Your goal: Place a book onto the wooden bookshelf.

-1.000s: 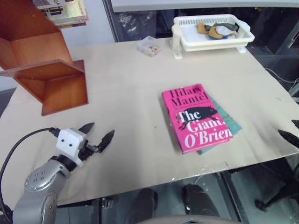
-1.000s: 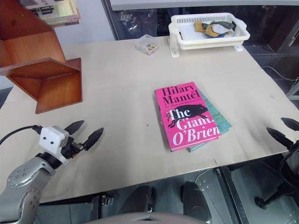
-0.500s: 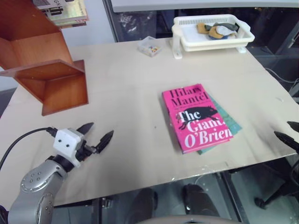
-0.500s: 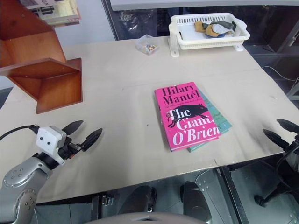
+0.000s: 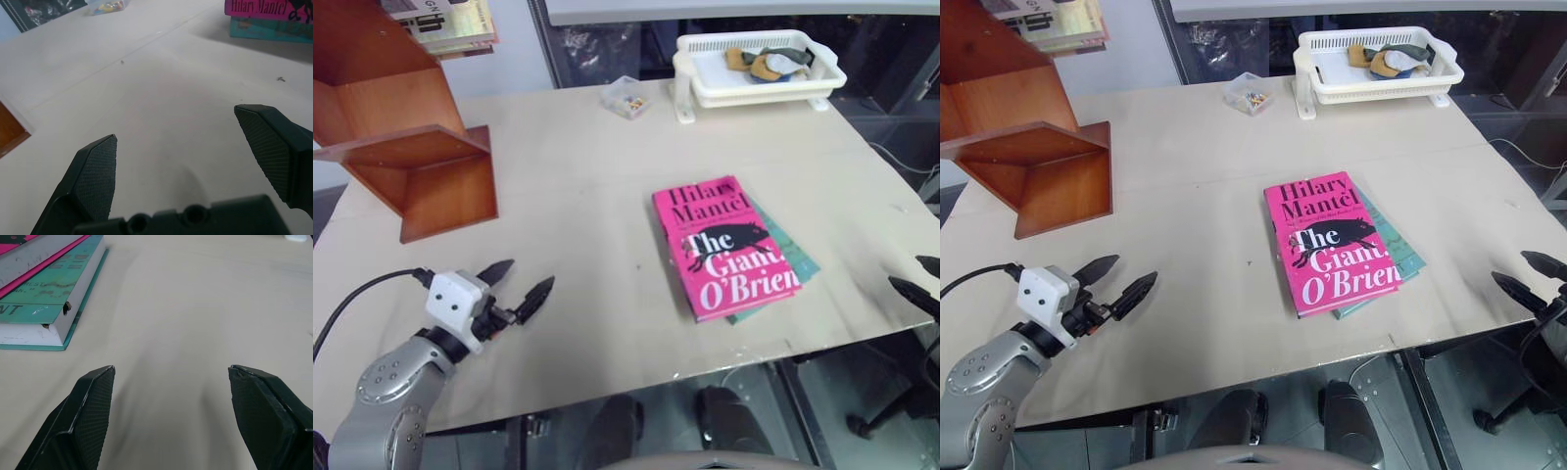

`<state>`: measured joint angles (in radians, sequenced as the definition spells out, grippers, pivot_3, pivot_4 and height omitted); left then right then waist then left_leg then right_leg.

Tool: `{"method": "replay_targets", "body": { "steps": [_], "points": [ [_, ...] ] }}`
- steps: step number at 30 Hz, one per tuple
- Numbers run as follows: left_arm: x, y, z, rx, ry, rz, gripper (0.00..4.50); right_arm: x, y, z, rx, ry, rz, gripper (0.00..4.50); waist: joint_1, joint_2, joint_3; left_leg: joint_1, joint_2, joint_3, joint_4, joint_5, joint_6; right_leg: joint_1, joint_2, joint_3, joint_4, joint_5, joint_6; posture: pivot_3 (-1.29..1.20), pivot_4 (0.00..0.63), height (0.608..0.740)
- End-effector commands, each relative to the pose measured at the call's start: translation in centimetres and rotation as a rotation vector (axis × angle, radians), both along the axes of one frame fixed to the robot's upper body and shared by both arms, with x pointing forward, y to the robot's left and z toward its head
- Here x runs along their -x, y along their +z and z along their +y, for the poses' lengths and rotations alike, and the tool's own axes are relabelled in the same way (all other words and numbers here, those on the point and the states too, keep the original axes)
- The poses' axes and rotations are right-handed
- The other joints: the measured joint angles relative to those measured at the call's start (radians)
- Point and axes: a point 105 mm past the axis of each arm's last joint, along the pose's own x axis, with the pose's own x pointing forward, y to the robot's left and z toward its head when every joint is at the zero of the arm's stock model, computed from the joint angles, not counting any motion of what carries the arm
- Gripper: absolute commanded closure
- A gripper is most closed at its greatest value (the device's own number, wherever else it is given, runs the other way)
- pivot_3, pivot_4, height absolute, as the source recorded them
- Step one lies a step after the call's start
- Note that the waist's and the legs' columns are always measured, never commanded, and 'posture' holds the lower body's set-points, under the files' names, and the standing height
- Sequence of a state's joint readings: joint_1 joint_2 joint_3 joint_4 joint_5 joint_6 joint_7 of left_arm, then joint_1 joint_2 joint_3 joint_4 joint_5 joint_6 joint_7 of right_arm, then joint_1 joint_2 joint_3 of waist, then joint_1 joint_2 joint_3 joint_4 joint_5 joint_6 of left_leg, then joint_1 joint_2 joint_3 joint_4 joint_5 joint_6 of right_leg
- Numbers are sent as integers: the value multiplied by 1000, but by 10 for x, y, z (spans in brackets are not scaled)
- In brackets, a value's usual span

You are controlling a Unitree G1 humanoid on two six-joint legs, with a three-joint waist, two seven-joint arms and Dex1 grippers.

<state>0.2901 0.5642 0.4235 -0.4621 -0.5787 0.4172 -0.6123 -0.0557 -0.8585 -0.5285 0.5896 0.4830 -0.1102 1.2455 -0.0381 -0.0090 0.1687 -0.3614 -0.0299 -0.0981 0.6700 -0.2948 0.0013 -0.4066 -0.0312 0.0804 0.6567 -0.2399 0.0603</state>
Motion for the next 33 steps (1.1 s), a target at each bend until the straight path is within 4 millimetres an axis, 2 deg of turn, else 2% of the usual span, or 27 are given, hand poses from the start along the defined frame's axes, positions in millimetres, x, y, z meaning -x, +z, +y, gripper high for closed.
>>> {"method": "replay_targets", "body": {
  "steps": [1, 4, 7, 11, 15, 17, 22, 25, 28, 33],
  "points": [
    [0, 17, -6, -9, -42, -55, 60, -1, 9, -3, 16, -4, -38, 676, 0, 0, 0, 0, 0, 0, 0, 0, 0, 0, 0, 0, 0, 0, 0, 0, 150, 740],
    [0, 19, -10, 9, -76, -66, 60, -1, 10, -2, 10, -4, -38, 676, 0, 0, 0, 0, 0, 0, 0, 0, 0, 0, 0, 0, 0, 0, 0, 0, 150, 740],
    [0, 22, -17, 31, -141, -70, 60, -3, 21, 1, -95, 6, -62, 676, 0, 0, 0, 0, 0, 0, 0, 0, 0, 0, 0, 0, 0, 0, 0, 0, 150, 740],
    [-14, 25, -32, 60, -270, -57, 60, 0, 35, 24, -195, 136, -42, 676, 2, 2, 0, 0, 0, 0, 0, 0, 0, 0, 1, 0, 1, 0, 0, 0, 150, 740],
    [-27, 28, -60, 106, -458, 22, 60, 7, 39, 45, -150, 252, 1, 676, 5, 3, 0, 0, 0, 1, 0, 0, 0, 1, 5, -2, 0, 0, 0, 0, 150, 740],
    [-44, 33, -75, 135, -517, 39, 60, 11, 41, 54, -120, 295, 10, 676, 8, 2, 1, -1, -1, 0, 1, 0, 0, 1, 4, -3, 1, 0, 0, 0, 150, 740],
    [-61, 35, -108, 219, -665, 80, 60, 22, 41, 65, -54, 349, 29, 676, 2, 3, 1, -1, -1, -3, 1, 0, 0, 1, 4, -3, 0, 0, 0, 0, 150, 740],
    [-70, 30, -129, 267, -767, 125, 60, 26, 38, 69, 5, 368, 35, 676, 4, 2, 1, -2, -1, -3, 0, 0, 0, 0, 4, -3, 1, 0, 0, 0, 150, 740],
    [-77, 17, -142, 302, -825, 191, 60, 27, 37, 71, 29, 362, 23, 676, 4, 2, 1, -1, -2, -2, 1, 0, 0, 0, 4, -4, 1, 0, 0, 0, 150, 740],
    [-98, 17, -156, 573, -774, 328, 60, 28, 38, 69, 48, 340, 2, 676, 3, 1, 2, -1, -2, -3, 1, 0, 0, 0, 4, -4, 1, 0, 0, 0, 150, 740]
  ]
}}
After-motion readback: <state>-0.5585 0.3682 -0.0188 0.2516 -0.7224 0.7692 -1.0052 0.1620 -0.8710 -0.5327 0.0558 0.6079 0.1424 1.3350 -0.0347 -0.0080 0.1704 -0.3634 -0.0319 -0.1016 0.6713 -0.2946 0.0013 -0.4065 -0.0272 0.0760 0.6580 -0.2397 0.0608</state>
